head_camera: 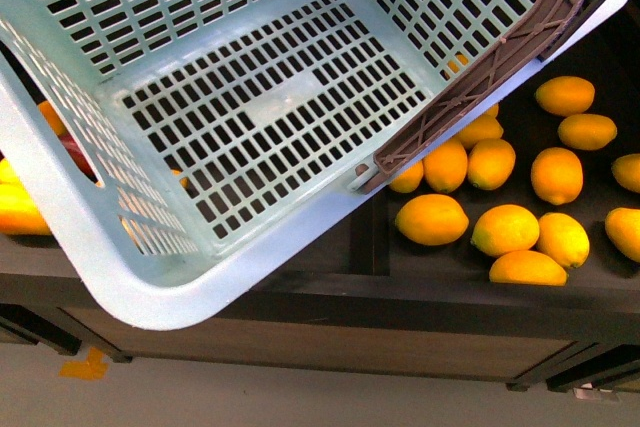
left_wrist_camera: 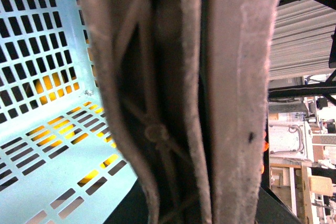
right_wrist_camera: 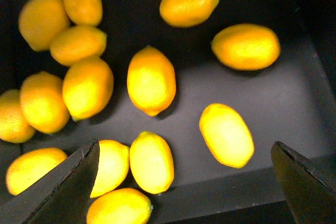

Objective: Pick lemon and mango into basket

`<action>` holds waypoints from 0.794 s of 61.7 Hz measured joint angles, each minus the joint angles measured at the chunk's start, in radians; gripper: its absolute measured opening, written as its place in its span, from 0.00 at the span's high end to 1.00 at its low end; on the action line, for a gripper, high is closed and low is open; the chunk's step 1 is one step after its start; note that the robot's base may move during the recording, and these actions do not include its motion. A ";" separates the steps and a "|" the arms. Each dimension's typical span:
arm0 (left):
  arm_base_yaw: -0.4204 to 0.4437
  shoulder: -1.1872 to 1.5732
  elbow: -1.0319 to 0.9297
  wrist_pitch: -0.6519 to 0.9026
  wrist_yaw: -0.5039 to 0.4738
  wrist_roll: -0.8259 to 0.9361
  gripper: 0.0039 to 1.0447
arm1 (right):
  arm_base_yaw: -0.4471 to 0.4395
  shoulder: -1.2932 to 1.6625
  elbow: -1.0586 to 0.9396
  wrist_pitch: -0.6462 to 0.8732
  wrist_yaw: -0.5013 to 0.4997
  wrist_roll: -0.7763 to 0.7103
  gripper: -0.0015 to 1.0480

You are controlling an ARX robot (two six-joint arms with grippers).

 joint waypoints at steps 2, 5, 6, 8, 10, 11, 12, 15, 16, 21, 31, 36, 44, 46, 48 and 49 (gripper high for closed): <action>0.000 0.000 0.000 0.000 0.002 0.000 0.84 | 0.010 0.056 0.048 -0.016 0.010 0.001 0.08; 0.000 0.000 0.000 0.000 0.005 0.000 0.84 | 0.024 0.136 0.126 -0.040 0.027 0.005 0.08; 0.000 0.000 0.000 0.000 0.005 0.000 0.84 | 0.027 0.150 0.140 -0.045 0.029 0.005 0.08; 0.000 0.000 0.000 0.000 0.005 0.000 0.84 | 0.035 0.190 0.183 -0.059 0.035 0.009 0.08; 0.000 0.000 0.000 0.000 0.005 0.000 0.84 | 0.042 0.225 0.222 -0.071 0.042 0.012 0.08; 0.000 0.000 0.000 0.000 0.005 0.000 0.84 | 0.045 0.236 0.234 -0.075 0.044 0.013 0.08; 0.000 0.000 0.000 0.000 0.004 0.000 0.84 | 0.050 0.257 0.258 -0.083 0.047 0.013 0.08; 0.000 0.000 0.000 0.000 0.004 0.000 0.84 | 0.058 0.294 0.300 -0.097 0.051 0.018 0.08; 0.000 0.000 0.000 0.000 0.003 0.000 0.84 | 0.060 0.303 0.309 -0.100 0.051 0.021 0.08; 0.000 0.000 0.000 0.000 0.001 0.000 0.84 | 0.074 0.358 0.366 -0.117 0.056 0.032 0.08; 0.000 0.000 0.000 0.000 0.001 0.000 0.84 | 0.097 0.457 0.457 -0.144 0.061 0.051 0.08; 0.000 0.000 0.000 0.000 0.002 0.000 0.84 | 0.102 0.491 0.494 -0.154 0.061 0.060 0.08; 0.000 0.000 0.000 0.000 0.001 0.000 0.84 | 0.106 0.527 0.552 -0.177 0.061 0.068 0.08; 0.000 0.000 0.000 0.000 0.001 0.000 0.84 | 0.107 0.535 0.570 -0.185 0.061 0.073 0.08; 0.000 0.000 0.000 0.000 0.001 0.000 0.84 | 0.108 0.542 0.584 -0.191 0.062 0.076 0.08; 0.000 0.000 0.000 0.000 0.001 0.000 0.84 | 0.108 0.548 0.598 -0.198 0.063 0.077 0.08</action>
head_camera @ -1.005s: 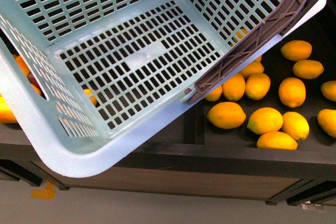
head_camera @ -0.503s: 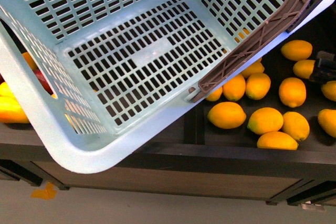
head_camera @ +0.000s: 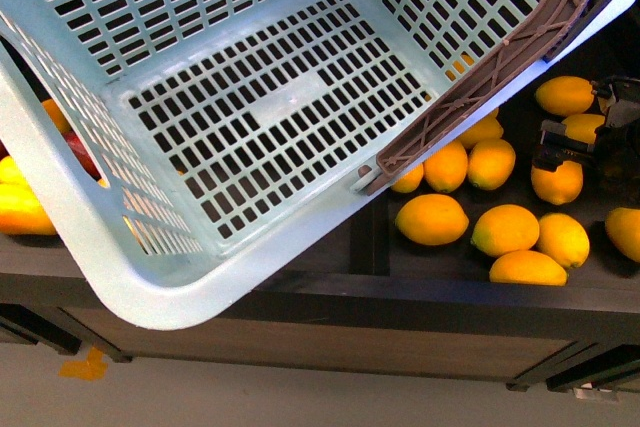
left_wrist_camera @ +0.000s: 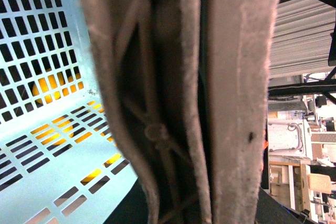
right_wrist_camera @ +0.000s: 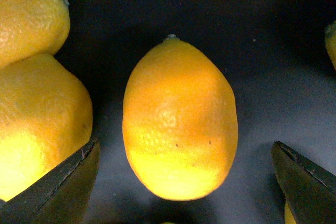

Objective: Pick lemon and mango into basket

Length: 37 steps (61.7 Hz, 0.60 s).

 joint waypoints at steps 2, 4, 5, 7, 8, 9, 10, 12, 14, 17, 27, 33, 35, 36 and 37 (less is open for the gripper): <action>0.000 0.000 0.000 0.000 0.000 0.000 0.84 | 0.001 0.006 0.014 -0.006 0.002 0.001 0.08; 0.000 0.000 0.000 0.000 0.000 0.000 0.84 | 0.003 0.016 0.035 -0.014 0.006 0.003 0.08; 0.000 0.000 0.000 0.000 0.000 0.000 0.84 | 0.003 0.018 0.042 -0.018 0.006 0.002 0.08; 0.000 0.000 0.000 0.000 0.000 0.000 0.84 | 0.005 0.029 0.061 -0.027 0.007 0.003 0.08; 0.000 0.000 0.000 0.000 0.000 0.000 0.84 | 0.005 0.032 0.068 -0.030 0.008 0.003 0.08; 0.000 0.000 0.000 0.000 0.000 0.000 0.84 | 0.006 0.035 0.074 -0.033 0.008 0.003 0.08; 0.000 0.000 0.000 0.000 0.000 0.000 0.84 | 0.006 0.038 0.080 -0.036 0.008 0.003 0.08; 0.000 0.000 0.000 0.000 0.000 0.000 0.84 | 0.009 0.048 0.098 -0.045 0.011 0.003 0.08; 0.000 0.000 0.000 0.000 0.000 0.000 0.84 | 0.012 0.056 0.114 -0.054 0.011 0.003 0.08; 0.000 0.000 0.000 0.000 0.000 0.000 0.84 | 0.015 0.068 0.133 -0.066 0.011 0.003 0.08; 0.000 0.000 0.000 0.000 0.001 0.000 0.84 | 0.024 0.101 0.185 -0.096 0.016 0.010 0.08; 0.000 0.000 0.000 0.000 0.000 0.000 0.84 | 0.025 0.114 0.204 -0.107 0.023 0.013 0.08; 0.000 0.000 0.000 0.000 0.000 0.000 0.84 | 0.025 0.117 0.207 -0.108 0.023 0.014 0.08; 0.000 0.000 0.000 0.000 0.000 0.000 0.84 | 0.025 0.118 0.209 -0.109 0.024 0.014 0.08; 0.000 0.000 0.000 0.000 0.000 0.000 0.84 | 0.025 0.120 0.212 -0.111 0.025 0.016 0.08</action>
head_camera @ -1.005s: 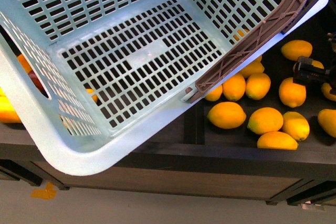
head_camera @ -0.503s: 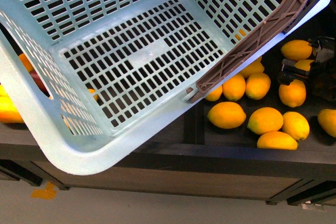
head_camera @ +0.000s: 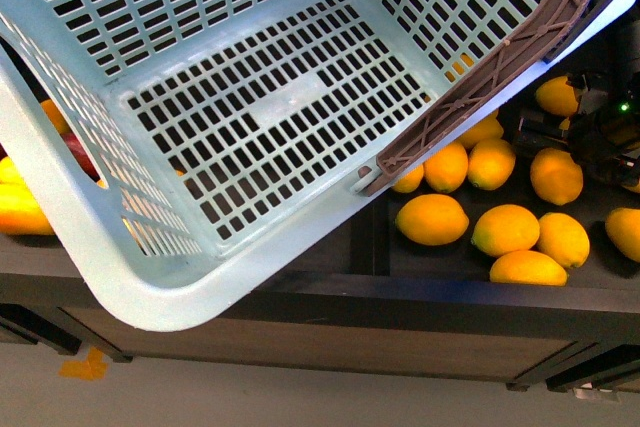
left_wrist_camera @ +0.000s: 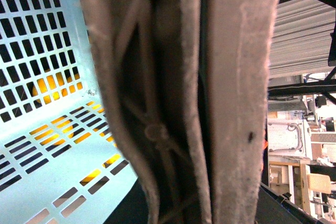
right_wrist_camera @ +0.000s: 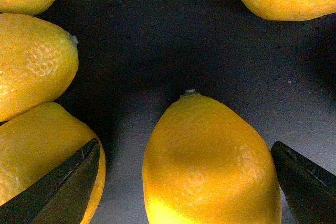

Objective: Pick lemon and mango into basket

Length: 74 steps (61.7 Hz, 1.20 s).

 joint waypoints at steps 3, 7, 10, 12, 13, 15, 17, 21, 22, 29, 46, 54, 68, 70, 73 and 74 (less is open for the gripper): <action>0.000 0.000 0.000 0.000 0.000 0.000 0.84 | 0.000 0.003 0.004 -0.002 0.001 0.002 0.08; 0.000 0.000 0.000 0.000 -0.001 0.000 0.84 | 0.000 0.006 0.010 -0.005 0.002 0.008 0.08; 0.000 0.000 0.000 0.000 0.000 0.000 0.84 | -0.001 0.007 0.010 -0.006 0.005 0.013 0.08; 0.000 0.000 0.000 0.000 0.000 0.000 0.84 | -0.001 0.007 0.010 -0.006 0.005 0.014 0.08; 0.000 0.000 0.000 0.000 0.000 0.000 0.84 | -0.001 0.007 0.010 -0.006 0.005 0.014 0.08; 0.000 0.000 0.000 0.000 0.000 0.000 0.84 | -0.002 0.008 0.010 -0.006 0.005 0.016 0.08; 0.000 0.000 0.000 0.000 0.000 0.000 0.84 | -0.002 0.008 0.010 -0.006 0.005 0.017 0.08; 0.000 0.000 0.000 0.000 0.000 0.000 0.84 | -0.003 0.008 0.010 -0.006 0.005 0.018 0.08; 0.000 0.000 0.000 0.000 0.000 0.000 0.84 | -0.003 0.008 0.010 -0.006 0.005 0.018 0.08; 0.000 0.000 0.000 0.000 0.000 0.000 0.84 | -0.006 0.010 0.010 -0.010 0.008 0.021 0.08; 0.000 0.000 0.000 0.000 0.000 0.000 0.84 | -0.015 0.018 -0.007 0.009 0.003 0.035 0.38; 0.000 0.000 0.000 0.000 0.000 0.000 0.84 | -0.019 0.005 -0.037 0.034 -0.008 0.044 0.40; 0.000 0.000 0.000 0.000 0.000 0.000 0.84 | -0.056 -0.096 -0.203 0.135 -0.077 0.055 0.40; 0.000 0.000 0.000 0.000 0.000 0.000 0.84 | -0.074 -0.141 -0.251 0.167 -0.099 0.069 0.40; 0.000 0.000 0.000 0.000 0.000 0.000 0.84 | -0.103 -0.214 -0.312 0.208 -0.140 0.090 0.40; 0.000 0.000 0.000 0.000 0.000 0.000 0.84 | -0.109 -0.230 -0.325 0.216 -0.150 0.096 0.40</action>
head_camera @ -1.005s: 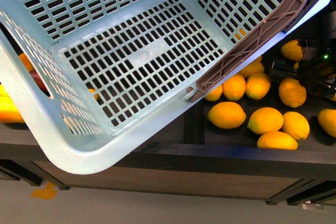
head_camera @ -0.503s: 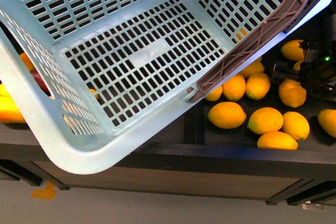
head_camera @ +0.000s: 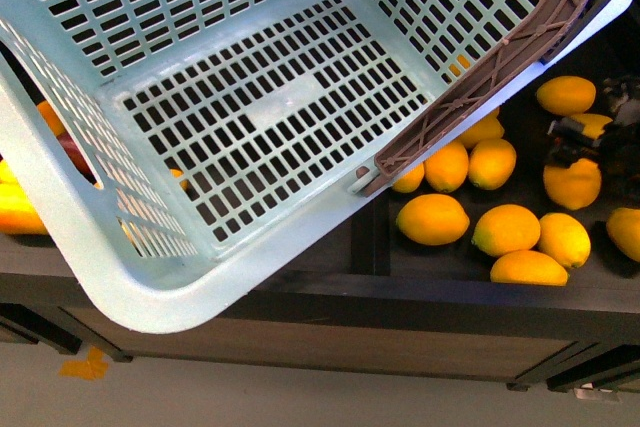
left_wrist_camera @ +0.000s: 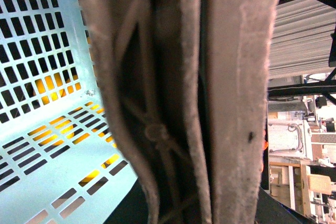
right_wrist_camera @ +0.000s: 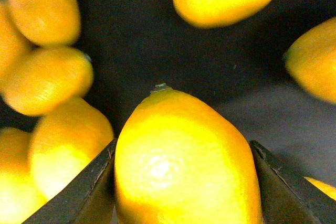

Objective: Pick lemon and mango into basket

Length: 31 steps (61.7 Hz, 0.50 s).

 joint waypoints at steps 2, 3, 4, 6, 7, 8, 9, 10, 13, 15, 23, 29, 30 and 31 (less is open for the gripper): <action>0.000 0.000 0.000 0.000 0.000 0.000 0.84 | -0.020 -0.054 -0.038 0.027 -0.031 0.016 0.40; 0.000 0.000 0.000 0.000 0.000 0.000 0.84 | -0.027 -0.073 -0.050 0.037 -0.041 0.019 0.40; 0.000 0.000 0.000 0.000 0.000 0.000 0.84 | -0.040 -0.114 -0.069 0.051 -0.057 0.031 0.40; 0.000 0.000 0.000 0.000 0.000 0.000 0.84 | -0.053 -0.153 -0.101 0.074 -0.084 0.045 0.40; 0.000 0.000 0.000 0.000 0.000 0.000 0.84 | -0.066 -0.195 -0.127 0.093 -0.106 0.057 0.40; 0.000 0.000 0.000 0.000 0.000 0.000 0.84 | -0.073 -0.217 -0.140 0.102 -0.115 0.060 0.40; 0.000 0.000 0.000 0.000 0.000 0.000 0.84 | -0.079 -0.238 -0.153 0.110 -0.124 0.062 0.40; 0.000 0.000 0.000 0.000 0.000 0.000 0.84 | -0.090 -0.283 -0.179 0.126 -0.142 0.073 0.40; 0.000 0.000 0.000 0.000 0.000 0.000 0.84 | -0.110 -0.375 -0.233 0.156 -0.173 0.086 0.40; 0.000 0.000 0.000 0.000 0.000 0.000 0.84 | -0.117 -0.420 -0.260 0.169 -0.185 0.097 0.40; 0.000 0.000 0.000 0.000 0.001 0.000 0.84 | -0.134 -0.657 -0.390 0.206 -0.260 0.144 0.40; 0.000 0.000 0.000 0.000 0.000 0.000 0.84 | -0.117 -0.816 -0.460 0.213 -0.305 0.183 0.41; 0.000 0.000 0.000 0.000 0.000 0.000 0.84 | -0.113 -0.833 -0.466 0.213 -0.307 0.184 0.41; 0.000 0.000 0.000 0.000 0.000 0.000 0.84 | -0.104 -0.863 -0.475 0.213 -0.308 0.190 0.41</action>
